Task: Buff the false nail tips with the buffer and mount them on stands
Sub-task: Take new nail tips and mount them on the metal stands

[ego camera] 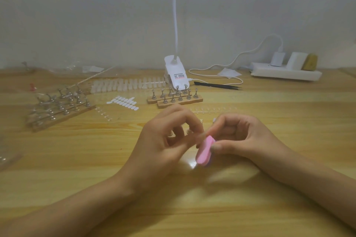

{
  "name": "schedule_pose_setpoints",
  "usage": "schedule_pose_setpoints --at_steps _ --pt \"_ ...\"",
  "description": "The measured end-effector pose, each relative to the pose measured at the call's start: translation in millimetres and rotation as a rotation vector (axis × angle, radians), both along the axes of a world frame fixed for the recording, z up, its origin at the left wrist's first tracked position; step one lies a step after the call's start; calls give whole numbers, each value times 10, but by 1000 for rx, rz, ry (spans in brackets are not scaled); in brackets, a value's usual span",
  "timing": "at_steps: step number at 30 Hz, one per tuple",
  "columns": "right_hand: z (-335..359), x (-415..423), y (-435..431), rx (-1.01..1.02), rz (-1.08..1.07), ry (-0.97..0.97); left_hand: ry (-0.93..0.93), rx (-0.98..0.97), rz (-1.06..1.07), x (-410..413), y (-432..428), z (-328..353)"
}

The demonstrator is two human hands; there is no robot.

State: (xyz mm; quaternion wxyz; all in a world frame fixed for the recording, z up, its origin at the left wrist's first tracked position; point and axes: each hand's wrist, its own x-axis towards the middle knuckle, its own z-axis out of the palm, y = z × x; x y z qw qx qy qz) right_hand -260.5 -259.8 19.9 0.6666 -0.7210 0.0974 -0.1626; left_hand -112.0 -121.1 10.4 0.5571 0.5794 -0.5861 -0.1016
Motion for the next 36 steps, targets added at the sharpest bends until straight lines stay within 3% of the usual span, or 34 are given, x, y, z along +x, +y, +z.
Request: schedule_pose_setpoints --at_steps 3,7,11,14,17,21,24,28,30,34,36 --pt "1 -1 -29 80 -109 -50 28 21 -12 5 -11 -4" --pt "-6 9 -13 38 -31 -12 27 30 -17 5 -8 -5" --pt "-10 7 -43 149 -135 -61 34 -4 12 9 -3 -7" --pt "-10 7 -7 43 -43 -22 -1 -10 4 -3 1 -7" --pt "-8 4 -44 148 -144 -69 -4 -7 -9 -10 3 -6" --pt "5 16 -13 57 -31 -3 -13 5 -10 -15 9 -2" --pt "-1 18 -74 167 -138 -37 -15 4 -8 -21 5 6" --pt "7 12 -72 131 -76 -5 -75 -11 -28 -54 23 19" --pt "20 6 -65 140 -81 -17 -19 -6 -21 -46 23 23" --pt "9 -1 -13 6 8 18 -40 38 -22 -41 13 17" --pt "6 12 -36 65 -84 -16 -61 39 -30 -45 16 17"
